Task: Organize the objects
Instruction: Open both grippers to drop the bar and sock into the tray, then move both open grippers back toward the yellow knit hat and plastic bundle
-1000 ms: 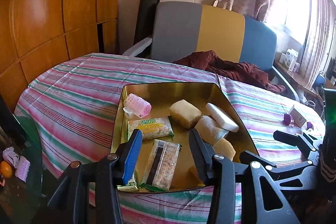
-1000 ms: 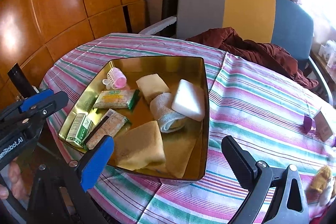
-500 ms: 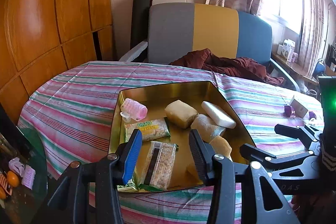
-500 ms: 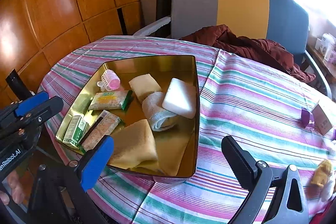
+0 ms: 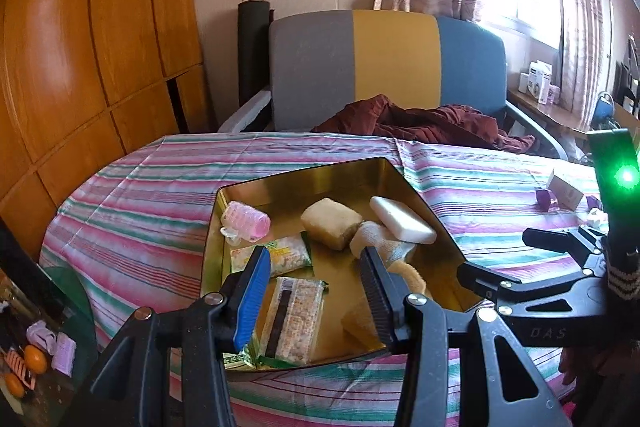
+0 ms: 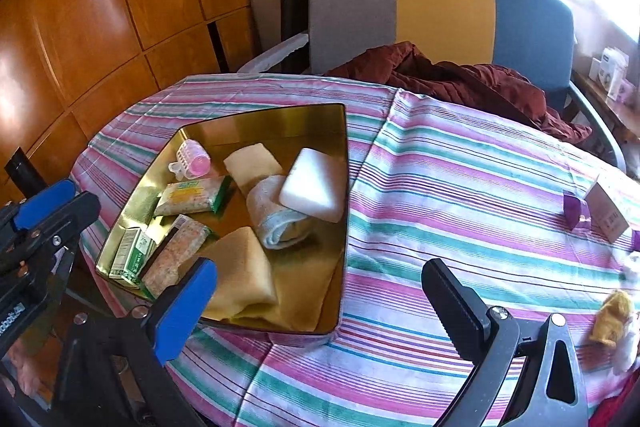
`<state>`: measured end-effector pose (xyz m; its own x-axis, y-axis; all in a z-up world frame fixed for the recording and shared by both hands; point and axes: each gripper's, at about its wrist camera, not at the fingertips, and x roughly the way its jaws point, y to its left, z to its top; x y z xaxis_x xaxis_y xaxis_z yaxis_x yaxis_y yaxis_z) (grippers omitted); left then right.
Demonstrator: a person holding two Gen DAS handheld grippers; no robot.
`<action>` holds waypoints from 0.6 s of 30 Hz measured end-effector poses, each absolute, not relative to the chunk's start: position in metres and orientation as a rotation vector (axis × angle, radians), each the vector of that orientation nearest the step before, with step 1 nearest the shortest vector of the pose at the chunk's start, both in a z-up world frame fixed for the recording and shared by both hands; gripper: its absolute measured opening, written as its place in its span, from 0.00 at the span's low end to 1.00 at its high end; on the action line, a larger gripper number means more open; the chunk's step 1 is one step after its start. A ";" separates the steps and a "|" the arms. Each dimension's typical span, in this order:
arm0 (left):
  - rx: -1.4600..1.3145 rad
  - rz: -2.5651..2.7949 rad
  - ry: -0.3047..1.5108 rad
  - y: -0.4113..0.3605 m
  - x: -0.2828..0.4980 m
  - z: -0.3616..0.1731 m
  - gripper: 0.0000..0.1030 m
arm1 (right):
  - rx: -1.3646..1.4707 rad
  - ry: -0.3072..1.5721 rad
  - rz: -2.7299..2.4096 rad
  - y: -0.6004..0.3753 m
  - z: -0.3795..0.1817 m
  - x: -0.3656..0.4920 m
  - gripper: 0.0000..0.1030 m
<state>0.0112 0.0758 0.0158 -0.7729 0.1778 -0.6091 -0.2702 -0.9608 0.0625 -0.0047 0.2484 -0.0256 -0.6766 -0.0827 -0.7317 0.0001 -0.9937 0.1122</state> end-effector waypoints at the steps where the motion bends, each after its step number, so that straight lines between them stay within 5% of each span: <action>1: -0.919 2.738 0.220 0.078 0.012 0.016 0.45 | 1.247 -0.165 -2.835 0.251 -0.026 -0.004 1.00; 18: -0.866 2.581 0.319 0.132 0.015 0.022 0.45 | 1.324 -0.349 -2.987 0.353 -0.023 0.020 1.00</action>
<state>0.0154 0.1321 0.0221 -0.7288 0.2969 -0.6171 -0.4381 -0.8947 0.0869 0.0201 0.3528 -0.0228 -0.6668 0.0458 -0.7438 -0.2159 -0.9672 0.1340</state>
